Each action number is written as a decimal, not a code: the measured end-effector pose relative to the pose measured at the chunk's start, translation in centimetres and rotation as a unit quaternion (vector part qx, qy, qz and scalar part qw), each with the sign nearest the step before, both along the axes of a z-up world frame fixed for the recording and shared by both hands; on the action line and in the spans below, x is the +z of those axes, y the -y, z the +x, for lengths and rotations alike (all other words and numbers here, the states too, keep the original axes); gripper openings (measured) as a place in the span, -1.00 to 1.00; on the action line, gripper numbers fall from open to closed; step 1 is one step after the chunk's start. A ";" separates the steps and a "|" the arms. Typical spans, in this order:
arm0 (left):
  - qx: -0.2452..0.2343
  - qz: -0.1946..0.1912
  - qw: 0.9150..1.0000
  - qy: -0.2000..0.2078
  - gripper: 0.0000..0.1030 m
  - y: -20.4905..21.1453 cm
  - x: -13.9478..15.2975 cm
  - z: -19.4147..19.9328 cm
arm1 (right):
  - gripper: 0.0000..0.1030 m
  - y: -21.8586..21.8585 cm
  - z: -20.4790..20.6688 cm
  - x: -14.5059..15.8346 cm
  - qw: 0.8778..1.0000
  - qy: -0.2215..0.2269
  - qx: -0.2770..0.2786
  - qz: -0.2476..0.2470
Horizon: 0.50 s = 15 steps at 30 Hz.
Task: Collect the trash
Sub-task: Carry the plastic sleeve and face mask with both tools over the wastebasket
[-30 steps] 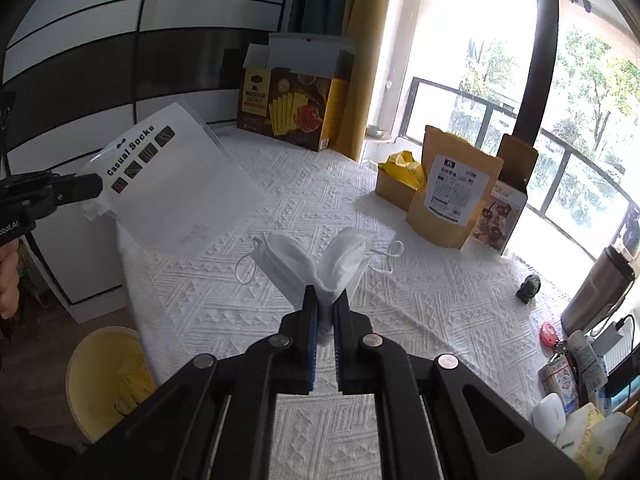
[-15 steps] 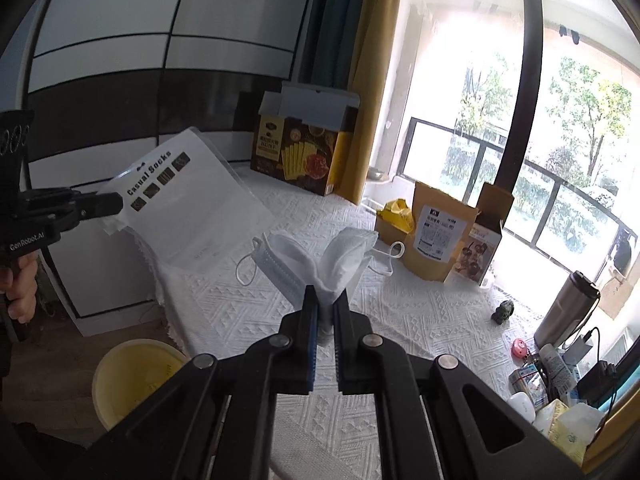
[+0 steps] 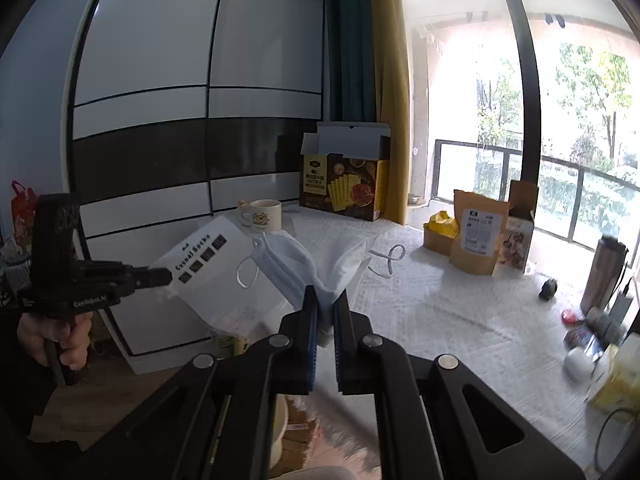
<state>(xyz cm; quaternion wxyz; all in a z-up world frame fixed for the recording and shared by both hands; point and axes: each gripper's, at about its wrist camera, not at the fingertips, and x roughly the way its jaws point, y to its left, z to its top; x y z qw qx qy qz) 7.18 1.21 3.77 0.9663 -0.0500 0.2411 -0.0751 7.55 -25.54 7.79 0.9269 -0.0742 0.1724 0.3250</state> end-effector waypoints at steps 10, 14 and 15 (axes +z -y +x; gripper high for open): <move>0.017 -0.020 0.996 -0.088 -0.97 -0.9 -6.5 -0.2 | -0.88 -1.9 -2.6 -4.4 0.999 -0.028 0.028 -0.023; 0.035 -0.005 0.993 -0.115 -0.97 -1.2 -8.9 -0.2 | -0.88 -3.0 -2.9 -6.5 0.997 -0.047 0.040 -0.041; 0.038 -0.008 0.992 -0.120 -0.97 -1.4 -9.4 -0.1 | -0.88 -3.2 -2.8 -7.1 0.997 -0.052 0.042 -0.045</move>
